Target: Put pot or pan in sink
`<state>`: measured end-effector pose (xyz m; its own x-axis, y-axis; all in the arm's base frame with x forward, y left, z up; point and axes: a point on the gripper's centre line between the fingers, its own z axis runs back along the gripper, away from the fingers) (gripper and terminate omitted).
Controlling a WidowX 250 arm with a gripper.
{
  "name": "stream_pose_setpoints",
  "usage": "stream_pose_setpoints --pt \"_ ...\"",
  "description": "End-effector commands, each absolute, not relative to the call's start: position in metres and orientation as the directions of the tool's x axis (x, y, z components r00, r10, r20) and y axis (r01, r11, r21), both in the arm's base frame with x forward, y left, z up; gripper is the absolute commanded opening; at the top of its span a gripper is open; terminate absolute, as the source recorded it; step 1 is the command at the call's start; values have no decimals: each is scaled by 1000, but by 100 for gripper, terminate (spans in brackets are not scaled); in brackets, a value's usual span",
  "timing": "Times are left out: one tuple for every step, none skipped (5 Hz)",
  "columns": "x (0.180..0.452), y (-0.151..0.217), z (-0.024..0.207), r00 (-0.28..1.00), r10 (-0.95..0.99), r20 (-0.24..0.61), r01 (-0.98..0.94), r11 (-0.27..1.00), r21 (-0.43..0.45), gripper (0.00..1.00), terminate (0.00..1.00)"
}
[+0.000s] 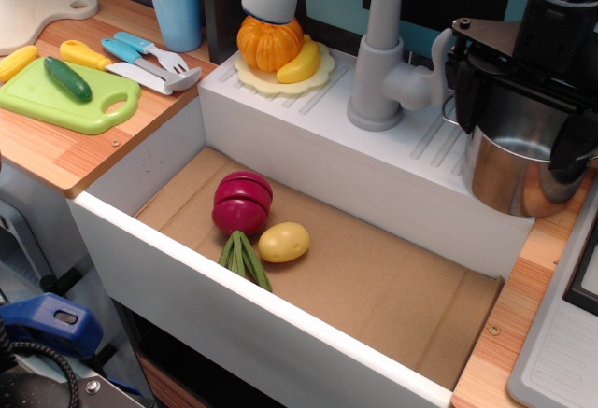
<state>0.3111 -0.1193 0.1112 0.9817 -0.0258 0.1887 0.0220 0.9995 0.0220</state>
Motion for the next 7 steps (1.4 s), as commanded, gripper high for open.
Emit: stream_pose_setpoints --pt "311 -119 111 982 -26 189 22 1000 22 100 0" --pt "319 -122 113 961 -154 231 145 988 57 100 0" --pt "331 -125 111 913 -277 298 268 961 70 100 0" --pt "343 -131 102 845 -371 384 362 927 98 100 0" --pt "353 -136 92 825 -381 417 387 919 74 100 0" --pt "357 -141 81 805 -388 448 409 911 53 100 0" --pt "361 -141 69 785 -396 475 431 902 40 100 0"
